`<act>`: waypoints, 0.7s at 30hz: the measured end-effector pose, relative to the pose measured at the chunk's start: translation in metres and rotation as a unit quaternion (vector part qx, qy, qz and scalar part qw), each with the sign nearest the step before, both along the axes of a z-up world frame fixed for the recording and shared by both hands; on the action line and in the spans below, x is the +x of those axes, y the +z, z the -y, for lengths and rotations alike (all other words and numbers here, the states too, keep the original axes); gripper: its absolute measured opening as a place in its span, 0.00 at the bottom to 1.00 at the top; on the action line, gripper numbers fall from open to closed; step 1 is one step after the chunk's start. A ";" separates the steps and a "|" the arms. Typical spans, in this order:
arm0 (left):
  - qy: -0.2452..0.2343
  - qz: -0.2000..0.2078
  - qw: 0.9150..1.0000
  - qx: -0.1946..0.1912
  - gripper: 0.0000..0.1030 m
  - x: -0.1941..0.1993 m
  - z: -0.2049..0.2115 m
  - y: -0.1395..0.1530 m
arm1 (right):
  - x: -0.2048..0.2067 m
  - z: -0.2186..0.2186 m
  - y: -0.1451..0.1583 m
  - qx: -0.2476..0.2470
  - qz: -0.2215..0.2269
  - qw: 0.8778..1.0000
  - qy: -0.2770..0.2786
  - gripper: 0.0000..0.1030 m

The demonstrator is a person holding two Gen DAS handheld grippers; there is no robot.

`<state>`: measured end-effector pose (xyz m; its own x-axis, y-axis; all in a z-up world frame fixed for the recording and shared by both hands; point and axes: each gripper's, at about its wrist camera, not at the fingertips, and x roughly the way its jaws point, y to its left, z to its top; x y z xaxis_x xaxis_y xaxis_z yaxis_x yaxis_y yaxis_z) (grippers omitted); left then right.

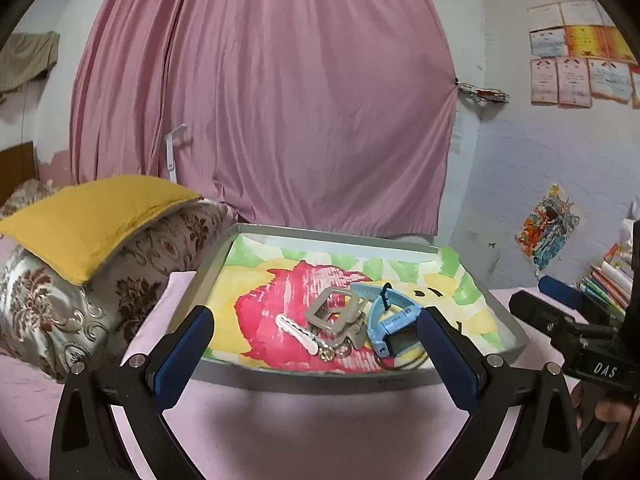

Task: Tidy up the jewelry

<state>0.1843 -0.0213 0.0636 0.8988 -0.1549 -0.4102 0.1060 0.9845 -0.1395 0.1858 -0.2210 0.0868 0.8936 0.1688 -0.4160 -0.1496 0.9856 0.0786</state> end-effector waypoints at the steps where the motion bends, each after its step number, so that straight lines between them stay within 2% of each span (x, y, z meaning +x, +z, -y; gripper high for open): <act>1: 0.000 0.003 1.000 0.003 0.99 -0.004 0.000 0.001 | -0.004 -0.001 0.002 0.001 0.003 1.000 0.000 0.92; 4: 0.000 0.008 1.000 0.005 0.99 -0.017 -0.001 0.003 | -0.019 -0.004 0.006 -0.004 0.012 1.000 0.000 0.96; 15: 0.004 0.023 1.000 0.000 0.99 -0.071 -0.014 0.005 | -0.079 -0.008 0.021 0.004 0.037 0.999 0.000 0.98; 21: 0.016 0.039 0.999 0.002 0.99 -0.098 -0.014 0.004 | -0.108 -0.009 0.017 0.012 0.054 0.998 0.012 0.98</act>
